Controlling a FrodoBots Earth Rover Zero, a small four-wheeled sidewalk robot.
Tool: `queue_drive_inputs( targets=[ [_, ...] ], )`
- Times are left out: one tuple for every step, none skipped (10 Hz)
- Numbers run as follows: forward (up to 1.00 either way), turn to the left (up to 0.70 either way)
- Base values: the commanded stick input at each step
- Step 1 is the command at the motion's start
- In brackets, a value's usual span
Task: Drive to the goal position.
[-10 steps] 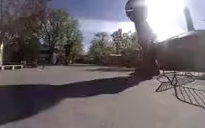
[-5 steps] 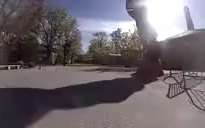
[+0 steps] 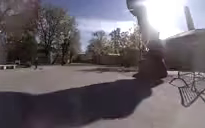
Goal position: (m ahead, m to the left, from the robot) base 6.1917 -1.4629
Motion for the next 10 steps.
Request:
queue_drive_inputs(
  targets=[
    [1.0, 0.0],
    [1.0, 0.0],
    [1.0, 0.0],
    [1.0, 0.0],
    [1.0, 0.0],
    [1.0, 0.0],
    [1.0, 0.0],
    [1.0, 0.0],
    [1.0, 0.0],
    [1.0, 0.0]
  ],
)
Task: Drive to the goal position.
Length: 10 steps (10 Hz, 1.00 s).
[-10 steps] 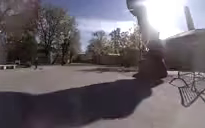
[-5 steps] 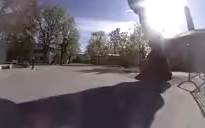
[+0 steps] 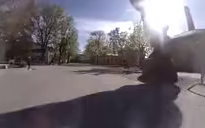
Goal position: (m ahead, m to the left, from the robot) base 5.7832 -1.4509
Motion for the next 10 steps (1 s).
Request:
queue_drive_inputs(
  targets=[
    [1.0, 0.0],
    [1.0, 0.0],
    [1.0, 0.0],
    [1.0, 0.0],
    [1.0, 0.0],
    [1.0, 0.0],
    [1.0, 0.0],
    [1.0, 0.06],
    [1.0, 0.16],
    [1.0, 0.3]
  ],
)
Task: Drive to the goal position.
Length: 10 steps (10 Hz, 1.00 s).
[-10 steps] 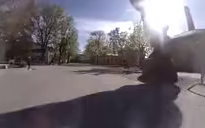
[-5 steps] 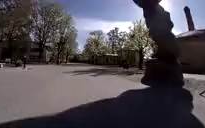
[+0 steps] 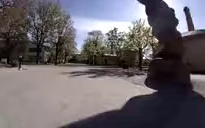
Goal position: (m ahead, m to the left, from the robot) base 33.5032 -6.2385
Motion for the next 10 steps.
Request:
queue_drive_inputs(
  targets=[
    [1.0, 0.16],
    [1.0, 0.01],
    [1.0, 0.0],
    [1.0, 0.0],
    [1.0, 0.0],
    [1.0, 0.0],
    [1.0, 0.0],
    [1.0, 0.0],
    [1.0, 0.0],
    [1.0, 0.0]
  ],
)
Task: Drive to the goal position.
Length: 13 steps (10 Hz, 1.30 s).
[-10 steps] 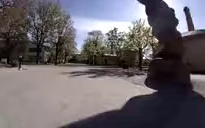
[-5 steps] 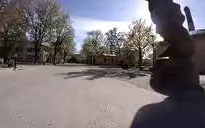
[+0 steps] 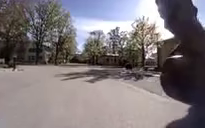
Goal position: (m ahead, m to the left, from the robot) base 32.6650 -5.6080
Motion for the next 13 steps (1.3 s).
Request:
queue_drive_inputs(
  targets=[
    [1.0, 0.0],
    [1.0, 0.0],
    [1.0, 0.0],
    [1.0, 0.0],
    [1.0, 0.0],
    [1.0, 0.0],
    [1.0, 0.06],
    [1.0, 0.33],
    [1.0, 0.4],
    [1.0, 0.32],
    [1.0, 0.0],
    [1.0, 0.0],
    [1.0, 0.0]
  ],
)
